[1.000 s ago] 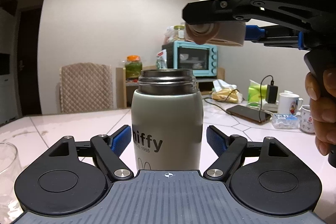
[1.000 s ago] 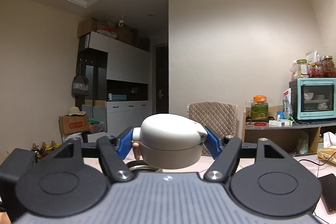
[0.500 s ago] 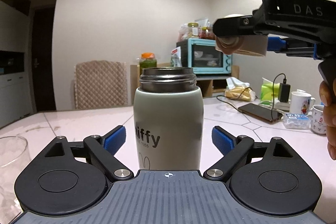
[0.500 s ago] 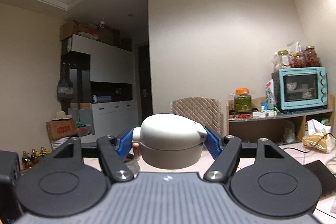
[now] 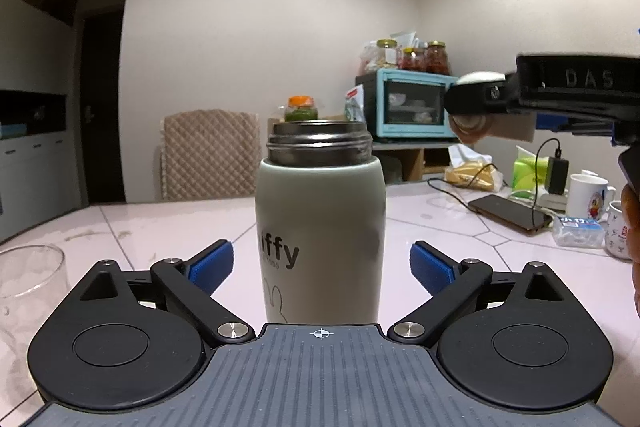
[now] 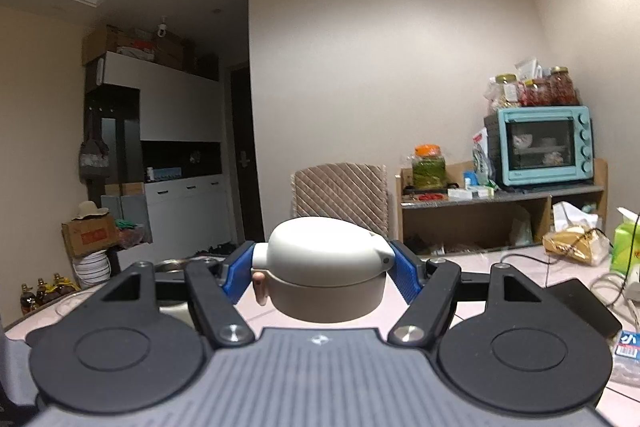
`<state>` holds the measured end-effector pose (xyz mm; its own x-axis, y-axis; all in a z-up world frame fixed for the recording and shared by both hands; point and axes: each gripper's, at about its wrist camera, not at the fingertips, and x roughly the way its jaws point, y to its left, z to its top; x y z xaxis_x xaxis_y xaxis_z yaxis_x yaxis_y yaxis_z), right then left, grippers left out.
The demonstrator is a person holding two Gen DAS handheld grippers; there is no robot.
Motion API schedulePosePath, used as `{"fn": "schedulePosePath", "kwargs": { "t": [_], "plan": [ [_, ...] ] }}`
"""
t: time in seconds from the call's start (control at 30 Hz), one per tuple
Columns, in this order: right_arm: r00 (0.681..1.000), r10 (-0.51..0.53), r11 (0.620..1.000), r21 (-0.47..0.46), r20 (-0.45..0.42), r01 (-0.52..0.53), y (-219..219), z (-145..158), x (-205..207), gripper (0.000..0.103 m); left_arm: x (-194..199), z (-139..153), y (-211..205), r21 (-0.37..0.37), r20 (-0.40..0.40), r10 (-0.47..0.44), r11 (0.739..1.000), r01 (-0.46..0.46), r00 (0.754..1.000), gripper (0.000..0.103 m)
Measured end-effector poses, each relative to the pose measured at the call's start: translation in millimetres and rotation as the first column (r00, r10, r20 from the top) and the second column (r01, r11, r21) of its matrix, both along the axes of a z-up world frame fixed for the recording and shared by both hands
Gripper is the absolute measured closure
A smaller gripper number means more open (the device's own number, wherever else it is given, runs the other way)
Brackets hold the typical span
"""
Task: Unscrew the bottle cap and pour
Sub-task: 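Lower the cap onto the table beside the bottle with the right tool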
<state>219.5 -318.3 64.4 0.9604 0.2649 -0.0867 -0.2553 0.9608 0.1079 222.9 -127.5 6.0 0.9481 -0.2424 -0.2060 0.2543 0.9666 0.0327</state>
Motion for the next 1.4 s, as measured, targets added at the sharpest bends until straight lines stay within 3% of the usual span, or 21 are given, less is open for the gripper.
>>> {"fn": "schedulePosePath", "kwargs": {
  "t": [0.77,1.4],
  "plan": [
    [0.989,-0.058,0.997,-0.055,-0.137,0.051,-9,-32,7,0.031,-10,-2,-2,-0.011,-0.016,0.049,0.999,-0.050,0.999,0.000],
    [0.958,-0.083,0.990,-0.135,-0.273,0.047,2,-63,19,0.030,-8,-4,-3,-0.008,-0.037,0.053,0.999,-0.054,0.998,0.000]
  ]
}}
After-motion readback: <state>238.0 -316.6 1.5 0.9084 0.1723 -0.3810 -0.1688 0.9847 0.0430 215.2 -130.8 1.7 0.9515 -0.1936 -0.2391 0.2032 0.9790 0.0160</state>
